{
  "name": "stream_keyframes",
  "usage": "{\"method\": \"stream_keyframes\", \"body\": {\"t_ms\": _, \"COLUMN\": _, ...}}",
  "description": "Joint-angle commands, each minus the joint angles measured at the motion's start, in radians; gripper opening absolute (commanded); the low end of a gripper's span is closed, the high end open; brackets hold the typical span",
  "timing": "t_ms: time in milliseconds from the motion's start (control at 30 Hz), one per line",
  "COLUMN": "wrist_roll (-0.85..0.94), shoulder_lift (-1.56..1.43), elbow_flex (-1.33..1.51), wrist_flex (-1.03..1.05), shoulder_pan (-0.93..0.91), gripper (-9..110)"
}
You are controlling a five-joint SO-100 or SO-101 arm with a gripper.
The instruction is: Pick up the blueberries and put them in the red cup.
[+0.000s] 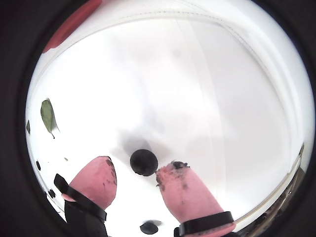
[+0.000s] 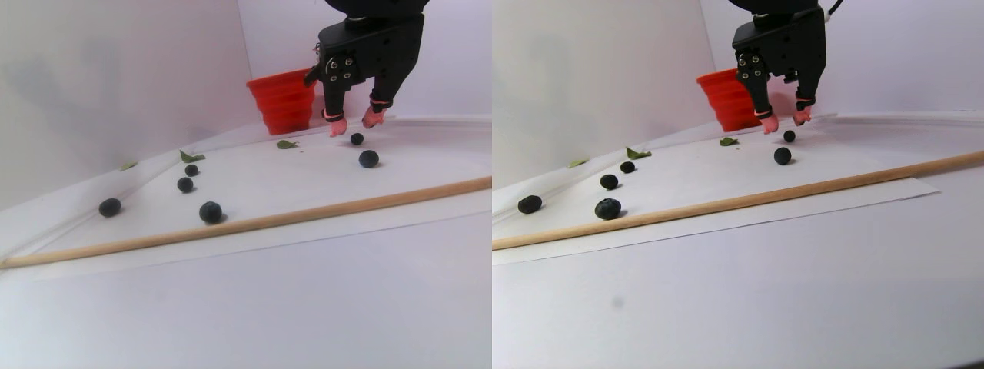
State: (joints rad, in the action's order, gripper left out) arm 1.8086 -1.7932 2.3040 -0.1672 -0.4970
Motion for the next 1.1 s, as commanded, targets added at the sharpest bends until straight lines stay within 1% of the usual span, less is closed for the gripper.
{"method": "stream_keyframes", "body": {"t_ms": 0, "wrist_roll": -0.011, "shoulder_lift": -0.009, "elbow_flex": -0.066, "wrist_flex": -0.021, "shoulder_pan": 0.008, "gripper": 16}}
{"method": "stream_keyframes", "body": {"t_ms": 1067, "wrist_roll": 0.003, "shoulder_lift": 0.089, "elbow_flex": -0.083, "wrist_flex": -0.075, "shoulder_pan": -0.017, "gripper": 15}}
